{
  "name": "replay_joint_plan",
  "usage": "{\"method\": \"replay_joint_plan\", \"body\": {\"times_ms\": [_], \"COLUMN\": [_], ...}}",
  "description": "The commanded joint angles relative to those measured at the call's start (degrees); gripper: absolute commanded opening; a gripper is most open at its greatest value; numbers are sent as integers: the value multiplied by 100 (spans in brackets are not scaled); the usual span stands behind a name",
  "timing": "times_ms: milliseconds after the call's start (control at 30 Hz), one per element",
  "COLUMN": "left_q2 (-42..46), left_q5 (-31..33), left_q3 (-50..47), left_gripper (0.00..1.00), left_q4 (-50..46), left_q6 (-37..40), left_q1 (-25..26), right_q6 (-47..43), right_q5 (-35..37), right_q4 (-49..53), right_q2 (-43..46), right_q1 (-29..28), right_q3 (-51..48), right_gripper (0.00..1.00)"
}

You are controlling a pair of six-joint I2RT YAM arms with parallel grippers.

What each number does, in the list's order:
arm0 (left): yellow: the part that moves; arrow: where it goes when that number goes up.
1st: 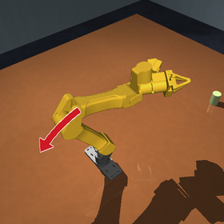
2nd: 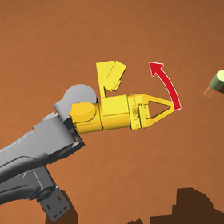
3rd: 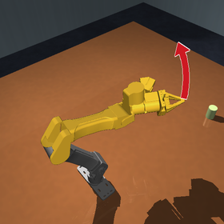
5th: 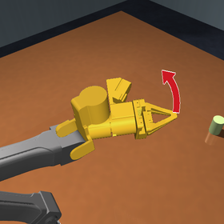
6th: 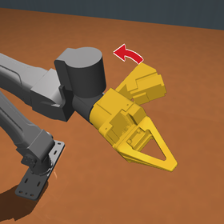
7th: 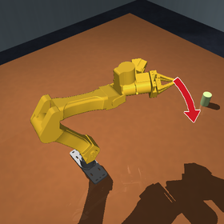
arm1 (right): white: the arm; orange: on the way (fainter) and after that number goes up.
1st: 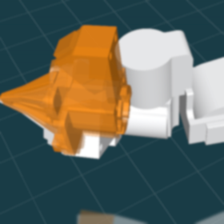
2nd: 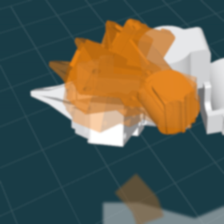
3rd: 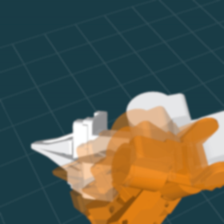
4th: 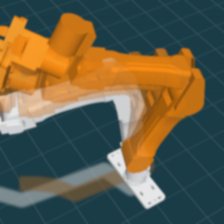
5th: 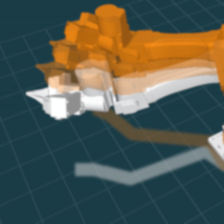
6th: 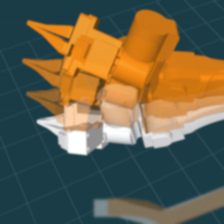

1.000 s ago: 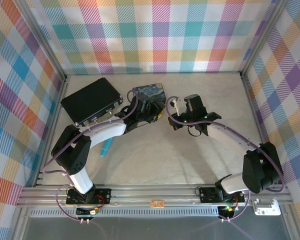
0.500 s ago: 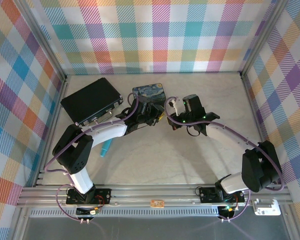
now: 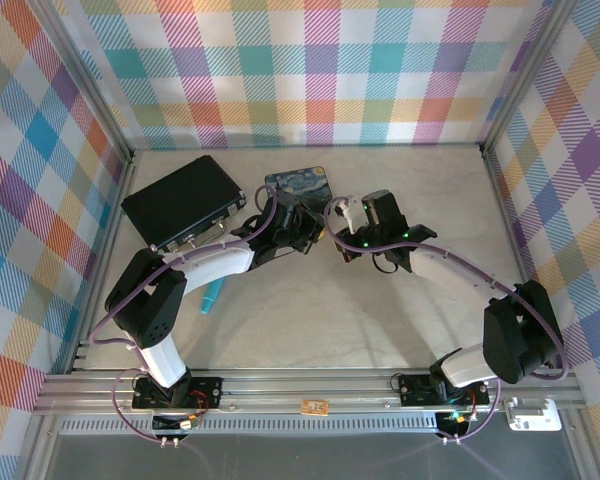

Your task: Unlock a padlock with a key

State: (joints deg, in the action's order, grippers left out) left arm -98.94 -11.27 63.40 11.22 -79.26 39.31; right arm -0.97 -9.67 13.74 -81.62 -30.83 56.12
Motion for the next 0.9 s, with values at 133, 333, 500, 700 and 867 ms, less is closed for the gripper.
{"method": "replay_joint_plan", "body": {"times_ms": [133, 333, 500, 700, 867], "left_q2": [149, 163, 68, 4, -218], "left_q5": [53, -341, -738, -1037, -1301], "left_q3": [-120, -325, -658, -899, -800], "left_gripper": [0, 0, 0, 0, 0], "left_q4": [441, 1518, 3304, 4391, 4976], "left_q6": [568, 1279, 1832, 2265, 2080], "left_q1": [70, -183, -322, -411, -466], "right_q6": [592, 1716, 2475, 3498, 4285], "right_q5": [-404, -1163, -1672, -2334, -2841], "right_q4": [-344, -532, -873, -1923, -3134], "right_q2": [544, 887, 1106, 1227, 1089], "right_q1": [146, 765, 1162, 1448, 1508], "right_q3": [-74, -203, -386, -805, -1164], "right_gripper": [31, 47, 53, 59, 60]}}
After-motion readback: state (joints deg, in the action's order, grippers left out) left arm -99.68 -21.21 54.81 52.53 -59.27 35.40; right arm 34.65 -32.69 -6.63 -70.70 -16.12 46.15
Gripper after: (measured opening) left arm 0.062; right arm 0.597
